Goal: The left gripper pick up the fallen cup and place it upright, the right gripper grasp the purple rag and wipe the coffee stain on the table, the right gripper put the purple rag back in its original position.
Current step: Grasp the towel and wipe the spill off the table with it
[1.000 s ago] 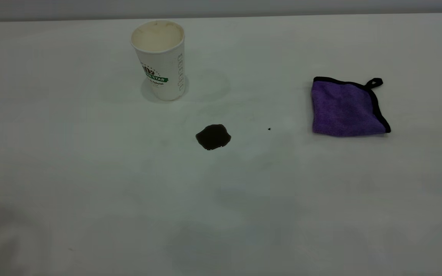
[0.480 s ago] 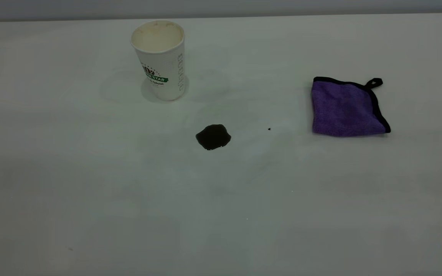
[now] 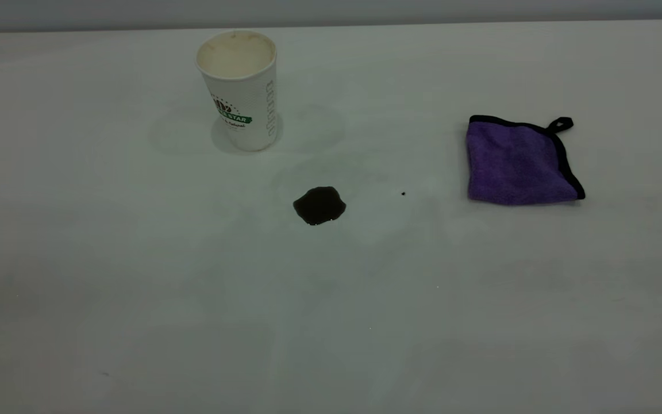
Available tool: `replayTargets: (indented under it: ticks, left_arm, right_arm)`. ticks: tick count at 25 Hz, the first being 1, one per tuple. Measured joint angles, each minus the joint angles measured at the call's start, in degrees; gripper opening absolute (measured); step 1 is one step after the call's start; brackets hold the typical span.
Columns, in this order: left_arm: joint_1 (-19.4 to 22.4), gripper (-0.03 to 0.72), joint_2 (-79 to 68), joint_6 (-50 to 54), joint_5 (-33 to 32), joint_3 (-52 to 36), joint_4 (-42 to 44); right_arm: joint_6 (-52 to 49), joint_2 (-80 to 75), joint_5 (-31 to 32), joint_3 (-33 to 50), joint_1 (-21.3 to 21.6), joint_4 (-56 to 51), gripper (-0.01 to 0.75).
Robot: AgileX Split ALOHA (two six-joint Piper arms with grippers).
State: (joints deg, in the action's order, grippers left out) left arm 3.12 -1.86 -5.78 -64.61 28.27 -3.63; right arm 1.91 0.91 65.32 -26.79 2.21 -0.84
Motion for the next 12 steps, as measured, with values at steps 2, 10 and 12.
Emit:
replayTargets:
  ticks: [2,10,12]
  left_arm:
    - [0.0,0.573,1.8,0.7,0.0,0.0,0.5]
    - [-0.3,0.572,2.9,1.2,-0.1,0.0,0.8]
    - [-1.5,0.571,2.9,1.2,-0.1,0.0,0.9]
  right_arm:
    - [0.0,0.0,0.0,0.0,0.0,0.0,0.241]
    - [0.0,0.0,0.0,0.0,0.0,0.0,0.241]
    - [0.0,0.0,0.0,0.0,0.0,0.0,0.241]
